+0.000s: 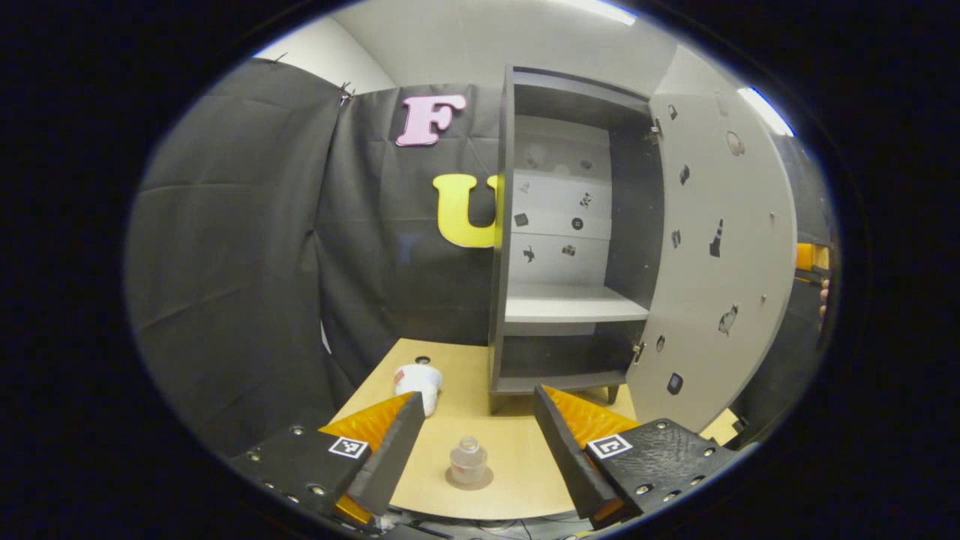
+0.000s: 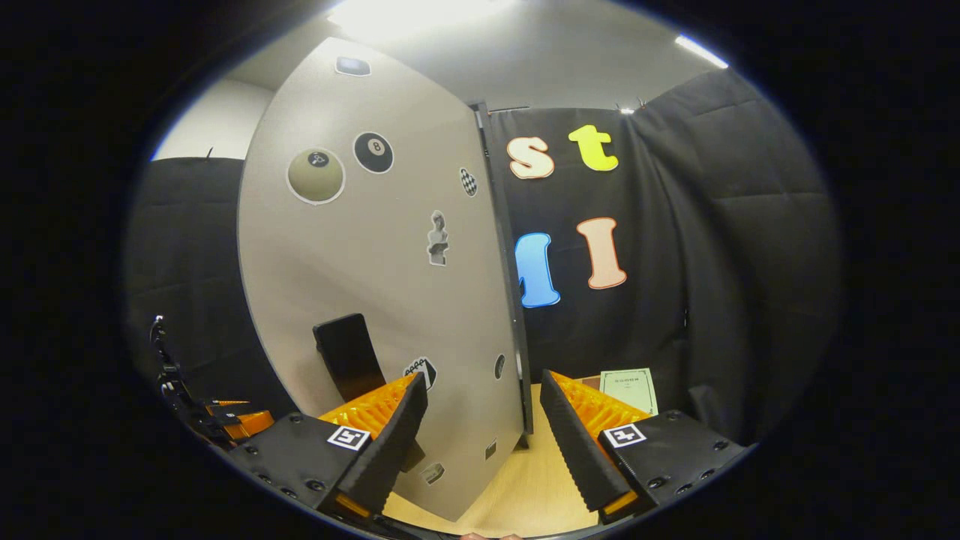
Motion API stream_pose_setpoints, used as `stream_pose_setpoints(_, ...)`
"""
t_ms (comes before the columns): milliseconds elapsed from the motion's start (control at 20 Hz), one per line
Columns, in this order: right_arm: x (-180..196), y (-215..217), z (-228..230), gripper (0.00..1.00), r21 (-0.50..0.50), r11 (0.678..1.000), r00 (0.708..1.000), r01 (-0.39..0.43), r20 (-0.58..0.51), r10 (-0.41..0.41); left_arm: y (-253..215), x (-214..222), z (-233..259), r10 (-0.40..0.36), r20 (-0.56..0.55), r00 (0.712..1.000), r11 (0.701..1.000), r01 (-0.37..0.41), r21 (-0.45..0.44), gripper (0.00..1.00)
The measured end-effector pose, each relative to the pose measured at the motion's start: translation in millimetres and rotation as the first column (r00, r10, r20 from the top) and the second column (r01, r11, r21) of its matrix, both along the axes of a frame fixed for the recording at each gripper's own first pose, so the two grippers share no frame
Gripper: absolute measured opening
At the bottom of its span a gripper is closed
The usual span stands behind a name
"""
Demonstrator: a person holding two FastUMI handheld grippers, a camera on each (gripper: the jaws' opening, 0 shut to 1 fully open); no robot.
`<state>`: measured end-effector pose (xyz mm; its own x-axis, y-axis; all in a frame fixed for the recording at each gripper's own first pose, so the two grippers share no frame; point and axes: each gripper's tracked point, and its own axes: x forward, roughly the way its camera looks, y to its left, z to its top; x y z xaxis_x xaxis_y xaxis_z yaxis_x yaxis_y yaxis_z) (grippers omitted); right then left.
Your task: Open the cabinet door with the right hand, grasp the bottle in the cabinet with the left hand and place it on the coaster, then close the cabinet door with the right hand.
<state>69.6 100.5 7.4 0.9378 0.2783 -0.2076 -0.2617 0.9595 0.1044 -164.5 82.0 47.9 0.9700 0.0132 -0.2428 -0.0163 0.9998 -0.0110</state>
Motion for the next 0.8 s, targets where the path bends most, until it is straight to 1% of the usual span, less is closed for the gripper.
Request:
stream_pose_setpoints(100, 2.1, 15.7, -1.5, 0.97, 0.0, 1.0, 1.0, -0.009, 0.002, 0.009, 12.7, 0.9, 1.7, -0.001, 0.009, 1.0, 1.0, 0.001, 0.008, 0.89)
stream_pose_setpoints(500, 19.9, 84.8, -5.7, 0.97, 0.003, 0.999, 0.999, -0.048, 0.014, 0.048, 66.1, 17.1, 1.1, 0.005, 0.047, 0.999, 1.0, -0.005, 0.001, 0.89)
stream_pose_setpoints(650, 33.0, 114.8, -9.0, 0.97, -0.012, 0.996, 0.996, -0.084, 0.028, 0.085, 80.6, 24.6, 0.5, 0.001, 0.055, 0.998, 1.0, -0.001, 0.001, 0.89)
stream_pose_setpoints(800, 40.5, 148.2, -10.8, 0.97, -0.013, 0.989, 0.988, -0.147, 0.037, 0.148, 90.4, 33.6, -1.0, -0.007, 0.06, 0.998, 1.0, 0.006, 0.018, 0.9)
